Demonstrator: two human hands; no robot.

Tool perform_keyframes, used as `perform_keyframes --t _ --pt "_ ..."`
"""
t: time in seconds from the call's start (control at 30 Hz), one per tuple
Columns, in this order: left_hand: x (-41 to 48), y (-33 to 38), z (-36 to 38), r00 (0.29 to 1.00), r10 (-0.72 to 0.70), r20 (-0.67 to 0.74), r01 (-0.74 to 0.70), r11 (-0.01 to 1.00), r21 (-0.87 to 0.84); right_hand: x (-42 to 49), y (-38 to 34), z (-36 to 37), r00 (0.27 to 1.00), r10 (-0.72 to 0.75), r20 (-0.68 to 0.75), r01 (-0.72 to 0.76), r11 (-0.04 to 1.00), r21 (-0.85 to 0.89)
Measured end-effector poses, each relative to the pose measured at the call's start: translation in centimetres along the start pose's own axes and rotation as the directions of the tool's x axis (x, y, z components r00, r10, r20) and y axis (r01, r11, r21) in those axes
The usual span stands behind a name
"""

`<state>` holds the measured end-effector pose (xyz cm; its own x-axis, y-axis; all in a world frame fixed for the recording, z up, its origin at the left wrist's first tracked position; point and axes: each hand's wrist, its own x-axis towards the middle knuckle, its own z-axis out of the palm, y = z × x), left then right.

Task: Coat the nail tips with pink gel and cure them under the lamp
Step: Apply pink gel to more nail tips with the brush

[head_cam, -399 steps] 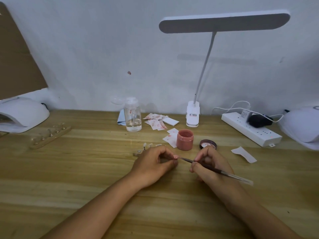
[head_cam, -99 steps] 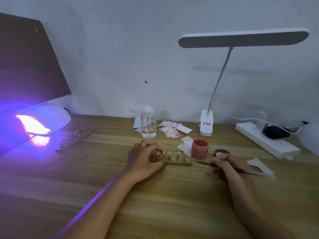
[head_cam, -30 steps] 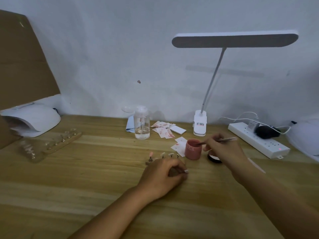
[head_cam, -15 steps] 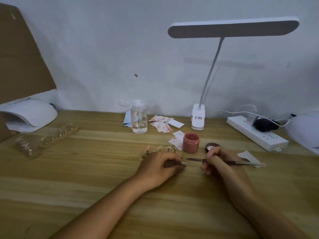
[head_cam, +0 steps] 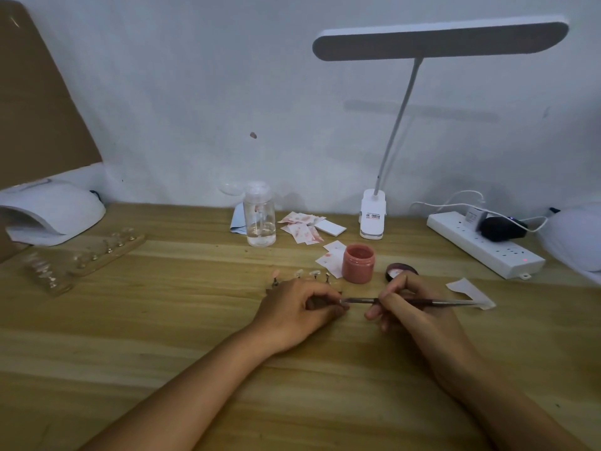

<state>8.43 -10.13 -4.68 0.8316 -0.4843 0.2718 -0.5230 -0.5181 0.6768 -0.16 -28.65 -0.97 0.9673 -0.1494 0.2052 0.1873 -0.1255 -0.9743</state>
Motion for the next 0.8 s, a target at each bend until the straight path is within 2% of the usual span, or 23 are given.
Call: perform_keyframes --t 0.5,0.8 --pt "-0.06 0.20 -0.06 1.000 -0.008 -0.014 0.008 1.000 0.006 0.20 0.68 -0.13 1.000 -0.021 -0.010 0.021 1.000 -0.012" --pt "-0.11 0.35 -0.02 0.999 -0.026 -0.029 0.025 1.000 -0.015 0.06 0.79 -0.23 0.999 -0.027 -0.039 0.029 0.998 0.053"
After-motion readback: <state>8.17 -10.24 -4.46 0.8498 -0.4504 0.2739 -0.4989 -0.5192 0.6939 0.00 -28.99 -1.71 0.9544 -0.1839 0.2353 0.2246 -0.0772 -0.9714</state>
